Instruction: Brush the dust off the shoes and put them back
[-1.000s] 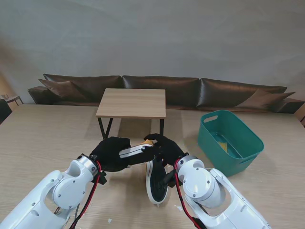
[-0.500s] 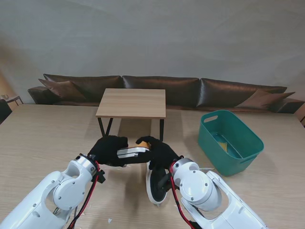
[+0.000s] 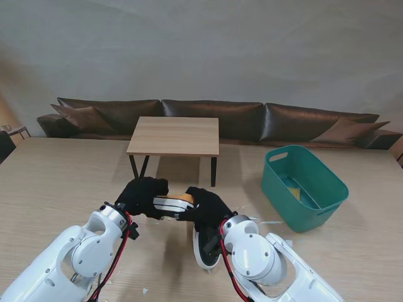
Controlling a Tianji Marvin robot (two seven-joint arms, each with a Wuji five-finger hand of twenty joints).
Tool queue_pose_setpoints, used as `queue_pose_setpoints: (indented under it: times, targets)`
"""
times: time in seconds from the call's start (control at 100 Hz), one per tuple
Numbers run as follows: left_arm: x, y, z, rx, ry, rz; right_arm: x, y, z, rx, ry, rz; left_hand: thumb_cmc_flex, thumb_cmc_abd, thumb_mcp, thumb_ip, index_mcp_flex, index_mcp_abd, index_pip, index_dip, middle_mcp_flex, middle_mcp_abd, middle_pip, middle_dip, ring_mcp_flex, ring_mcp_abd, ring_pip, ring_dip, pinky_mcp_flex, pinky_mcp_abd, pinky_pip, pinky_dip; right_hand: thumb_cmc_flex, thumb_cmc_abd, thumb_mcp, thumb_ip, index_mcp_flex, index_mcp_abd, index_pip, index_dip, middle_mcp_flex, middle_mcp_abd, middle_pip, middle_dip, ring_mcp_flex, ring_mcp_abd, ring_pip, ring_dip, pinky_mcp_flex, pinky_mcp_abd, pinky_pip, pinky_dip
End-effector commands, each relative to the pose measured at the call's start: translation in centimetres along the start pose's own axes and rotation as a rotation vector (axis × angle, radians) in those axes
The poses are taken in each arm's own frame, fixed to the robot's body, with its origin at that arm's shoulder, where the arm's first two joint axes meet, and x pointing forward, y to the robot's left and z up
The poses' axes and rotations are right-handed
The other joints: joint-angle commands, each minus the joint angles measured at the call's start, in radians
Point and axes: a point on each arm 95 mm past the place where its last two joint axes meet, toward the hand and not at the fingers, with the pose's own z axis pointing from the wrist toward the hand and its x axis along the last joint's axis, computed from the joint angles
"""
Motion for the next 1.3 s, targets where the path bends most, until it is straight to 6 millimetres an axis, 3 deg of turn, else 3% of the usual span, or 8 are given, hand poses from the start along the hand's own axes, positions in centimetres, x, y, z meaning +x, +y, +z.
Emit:
queue_pose_setpoints:
  times: [0.0, 0.28, 0.46, 0.81, 0.96, 1.05, 1.13, 1.29]
  targets:
    - [0.8, -1.0, 0.6, 0.025, 0.013, -0.005, 0.2, -2.3, -0.4, 0.053, 0.017, 0.022, 0.142, 0.293, 0.239, 0.059, 0.055, -0.039, 0.107, 0.045, 0.01, -0.033, 0.004, -0.004, 0.023, 0.032, 0.146, 0.047, 0.024, 0.006, 0.11, 0.028, 0.079, -0.041, 0.068, -0.046, 0.109, 0.072, 0.133, -0.043, 0.225, -0.149, 0.207, 0.082, 0.095, -0.033, 0.034, 0.011, 0.021, -0.011, 0.068, -0.024]
    - [0.3, -0.9, 0.0, 0.024, -0.023, 0.015, 0.4, -2.8, -0.5, 0.069, 0.086, -0.019, 0.141, 0.307, 0.224, 0.062, 0.037, -0.03, 0.11, 0.057, 0.002, -0.023, 0.003, 0.001, 0.006, 0.038, 0.169, 0.047, 0.006, 0.011, 0.13, 0.057, 0.173, -0.19, 0.118, -0.091, 0.336, 0.014, 0.234, -0.126, 0.497, -0.217, 0.194, 0.192, 0.176, -0.167, 0.268, 0.111, 0.267, -0.068, 0.135, -0.079]
    - [-0.1, -0.6, -0.2, 0.037, -0.053, 0.017, 0.5, -3.6, -0.8, 0.051, 0.141, -0.013, 0.142, 0.322, 0.201, 0.068, 0.023, -0.025, 0.106, 0.065, -0.003, -0.01, -0.007, -0.011, -0.023, 0.049, 0.189, 0.028, -0.03, 0.017, 0.125, 0.131, 0.235, -0.232, 0.176, -0.083, 0.324, 0.007, 0.42, -0.385, 0.52, -0.225, 0.163, 0.233, 0.173, -0.143, 0.324, 0.159, 0.309, -0.065, 0.132, -0.037]
    - [-0.1, -0.1, -0.8, 0.046, -0.084, 0.032, 0.7, -5.3, -1.7, -0.023, 0.161, -0.032, 0.115, 0.361, 0.152, 0.071, -0.048, -0.051, 0.012, 0.005, -0.057, 0.019, -0.036, -0.028, -0.133, 0.066, 0.237, 0.008, -0.134, 0.05, 0.079, 0.219, 0.276, -0.227, 0.24, -0.067, 0.293, 0.063, 0.508, -0.488, 0.479, -0.189, 0.193, 0.292, 0.17, -0.104, 0.394, 0.218, 0.293, -0.039, 0.139, 0.027]
    - [-0.3, 0.2, -1.7, 0.047, -0.116, 0.045, 1.1, -6.1, -1.7, -0.047, 0.191, -0.127, 0.046, 0.364, 0.111, 0.064, -0.069, -0.066, -0.213, -0.12, -0.153, 0.05, -0.037, -0.184, -0.264, 0.068, 0.247, -0.188, -0.215, 0.066, -0.002, 0.236, 0.277, -0.237, 0.253, -0.07, 0.297, 0.058, 0.524, -0.517, 0.483, -0.192, 0.198, 0.293, 0.171, -0.116, 0.407, 0.231, 0.3, -0.055, 0.146, 0.039]
    - [-0.4, 0.5, -2.3, 0.045, -0.141, 0.044, 1.3, -6.4, -1.5, -0.07, 0.206, -0.19, -0.037, 0.384, 0.137, 0.055, -0.055, -0.051, -0.454, -0.18, -0.229, 0.07, -0.002, -0.482, -0.324, 0.087, 0.175, -0.239, -0.268, 0.074, -0.064, 0.227, 0.275, -0.241, 0.259, -0.072, 0.299, 0.055, 0.53, -0.525, 0.486, -0.193, 0.199, 0.294, 0.171, -0.119, 0.413, 0.236, 0.307, -0.059, 0.146, 0.04]
    - [-0.5, 0.7, -2.9, 0.038, -0.163, 0.042, 1.4, -6.7, -1.4, -0.084, 0.215, -0.238, -0.155, 0.43, 0.218, 0.111, -0.053, -0.031, -0.685, -0.3, -0.276, 0.085, -0.057, -0.577, -0.393, 0.099, 0.078, -0.3, -0.324, 0.08, -0.142, 0.204, 0.27, -0.241, 0.262, -0.074, 0.299, 0.052, 0.534, -0.531, 0.488, -0.195, 0.198, 0.293, 0.172, -0.126, 0.418, 0.24, 0.314, -0.064, 0.146, 0.041]
    - [-0.5, 0.9, -4.0, 0.005, -0.204, 0.016, 1.4, -7.3, -1.3, -0.084, 0.225, -0.308, -0.232, 0.457, 0.151, 0.11, -0.121, -0.015, -0.873, -0.417, -0.381, 0.11, -0.164, -0.714, -0.529, 0.116, -0.101, -0.419, -0.416, 0.082, -0.335, 0.164, 0.266, -0.239, 0.265, -0.076, 0.298, 0.051, 0.537, -0.537, 0.49, -0.196, 0.197, 0.294, 0.172, -0.131, 0.419, 0.242, 0.318, -0.066, 0.143, 0.041]
